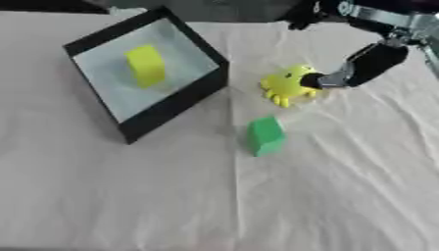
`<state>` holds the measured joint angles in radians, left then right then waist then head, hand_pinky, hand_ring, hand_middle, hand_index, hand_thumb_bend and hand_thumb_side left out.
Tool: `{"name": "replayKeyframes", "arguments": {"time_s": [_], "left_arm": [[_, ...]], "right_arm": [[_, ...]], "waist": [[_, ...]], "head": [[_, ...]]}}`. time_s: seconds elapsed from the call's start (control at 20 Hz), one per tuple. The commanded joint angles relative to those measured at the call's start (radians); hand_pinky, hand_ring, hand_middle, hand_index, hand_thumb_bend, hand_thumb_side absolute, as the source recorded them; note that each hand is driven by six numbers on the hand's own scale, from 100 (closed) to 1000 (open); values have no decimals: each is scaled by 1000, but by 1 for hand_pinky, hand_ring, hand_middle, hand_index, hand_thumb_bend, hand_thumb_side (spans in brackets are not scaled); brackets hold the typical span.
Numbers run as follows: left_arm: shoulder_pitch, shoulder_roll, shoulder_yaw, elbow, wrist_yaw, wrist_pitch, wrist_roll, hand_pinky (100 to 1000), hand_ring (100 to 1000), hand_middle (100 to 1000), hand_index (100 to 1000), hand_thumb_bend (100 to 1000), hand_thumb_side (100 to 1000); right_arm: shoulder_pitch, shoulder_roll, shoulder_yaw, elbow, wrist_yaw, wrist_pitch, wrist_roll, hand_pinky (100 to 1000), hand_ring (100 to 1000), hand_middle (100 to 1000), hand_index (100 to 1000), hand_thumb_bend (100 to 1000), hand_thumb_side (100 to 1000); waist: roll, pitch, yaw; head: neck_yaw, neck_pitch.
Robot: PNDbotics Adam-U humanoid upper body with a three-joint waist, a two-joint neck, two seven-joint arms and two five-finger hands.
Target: Pick up objects on the table and place them in the box.
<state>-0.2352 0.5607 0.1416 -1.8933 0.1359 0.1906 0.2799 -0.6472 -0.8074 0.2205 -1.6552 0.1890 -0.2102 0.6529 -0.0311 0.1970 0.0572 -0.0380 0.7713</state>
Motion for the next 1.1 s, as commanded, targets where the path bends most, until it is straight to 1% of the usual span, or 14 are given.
{"name": "replayKeyframes", "arguments": {"time_s": [0.05,0.2,0.45,0.65,1.1], "left_arm": [[-11,11,12,-8,4,-1,-6,823,661,740,819,197,679],[-13,8,12,-7,3,0,-8,823,661,739,818,197,681],[-14,2,11,-3,4,3,-9,823,661,737,818,198,685],[-15,-3,9,-3,2,4,-14,823,661,737,817,199,687],[-10,-24,16,-9,0,-1,-9,822,660,736,815,201,688]], "right_arm": [[-2,-32,9,-23,36,18,17,900,845,793,898,433,282],[11,-21,25,-25,74,29,24,900,847,794,893,434,294],[25,-4,59,-28,144,27,40,901,851,795,888,435,314],[25,14,84,-13,171,19,56,902,855,798,893,436,323],[15,61,137,44,230,-7,86,905,862,798,901,448,378]], "waist": [[3,-21,0],[4,-19,0],[2,-18,1],[2,-18,3],[2,-9,12]], "head": [[-3,-1],[-3,-1],[-6,-1],[-9,-1],[-9,-1]]}}
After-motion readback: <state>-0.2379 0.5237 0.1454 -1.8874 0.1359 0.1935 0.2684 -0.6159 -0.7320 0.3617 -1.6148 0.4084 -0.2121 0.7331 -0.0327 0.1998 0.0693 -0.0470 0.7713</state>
